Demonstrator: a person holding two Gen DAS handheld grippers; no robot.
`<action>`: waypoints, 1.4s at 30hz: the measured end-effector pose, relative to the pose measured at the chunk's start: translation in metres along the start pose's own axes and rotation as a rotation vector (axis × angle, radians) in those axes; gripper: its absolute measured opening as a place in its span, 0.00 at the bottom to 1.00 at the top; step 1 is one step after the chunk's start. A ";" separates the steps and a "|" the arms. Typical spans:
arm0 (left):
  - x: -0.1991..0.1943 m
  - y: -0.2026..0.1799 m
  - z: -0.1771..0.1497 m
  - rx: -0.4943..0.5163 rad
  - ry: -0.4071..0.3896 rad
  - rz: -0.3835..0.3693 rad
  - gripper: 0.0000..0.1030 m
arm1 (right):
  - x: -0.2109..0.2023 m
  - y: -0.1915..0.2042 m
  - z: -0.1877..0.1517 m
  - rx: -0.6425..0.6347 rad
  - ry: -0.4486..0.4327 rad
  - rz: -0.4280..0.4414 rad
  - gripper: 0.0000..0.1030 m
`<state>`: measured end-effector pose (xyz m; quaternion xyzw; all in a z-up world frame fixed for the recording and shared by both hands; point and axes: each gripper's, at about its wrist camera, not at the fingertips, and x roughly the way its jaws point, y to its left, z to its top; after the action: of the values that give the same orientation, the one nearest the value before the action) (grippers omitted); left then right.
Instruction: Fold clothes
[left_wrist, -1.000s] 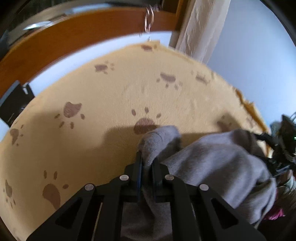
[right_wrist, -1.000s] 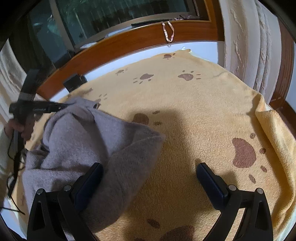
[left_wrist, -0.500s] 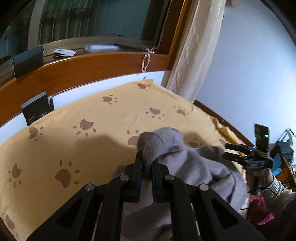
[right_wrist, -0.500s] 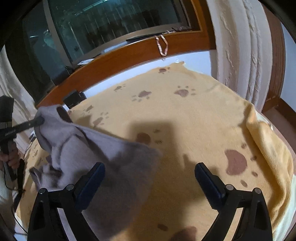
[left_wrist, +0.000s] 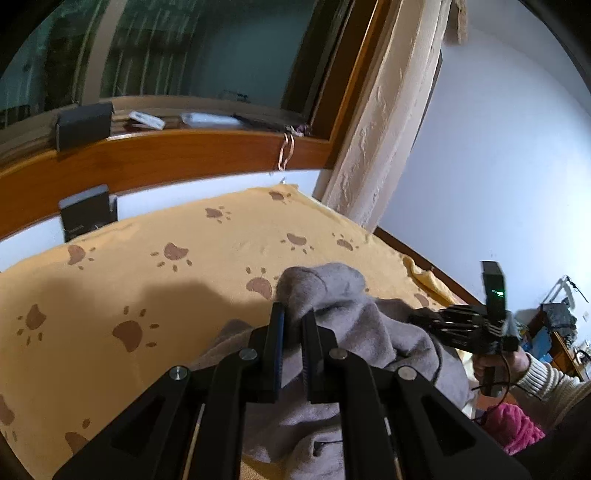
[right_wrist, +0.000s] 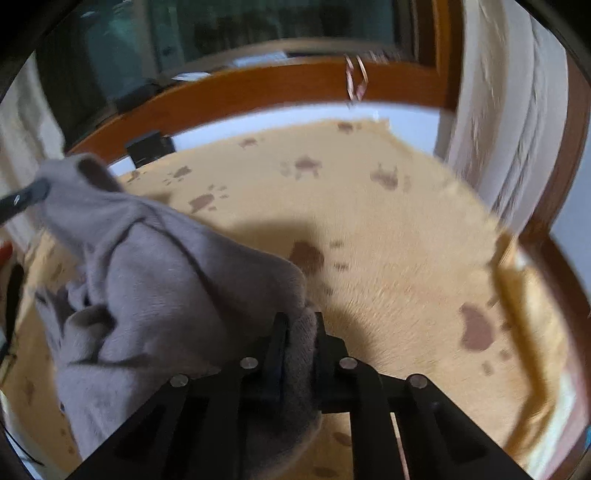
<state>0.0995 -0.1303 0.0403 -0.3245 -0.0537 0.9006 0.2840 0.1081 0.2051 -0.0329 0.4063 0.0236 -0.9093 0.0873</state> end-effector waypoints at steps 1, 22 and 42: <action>-0.007 -0.003 0.001 0.001 -0.026 0.002 0.09 | -0.009 0.001 0.003 -0.019 -0.030 -0.020 0.11; -0.027 -0.030 0.017 0.297 -0.200 0.065 0.85 | -0.165 0.074 -0.012 -0.390 -0.587 -0.312 0.11; 0.178 -0.001 0.024 0.319 0.437 -0.178 0.36 | -0.172 0.065 -0.050 -0.413 -0.637 -0.362 0.11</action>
<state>-0.0267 -0.0299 -0.0392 -0.4560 0.1227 0.7780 0.4144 0.2690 0.1707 0.0632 0.0682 0.2484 -0.9662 0.0087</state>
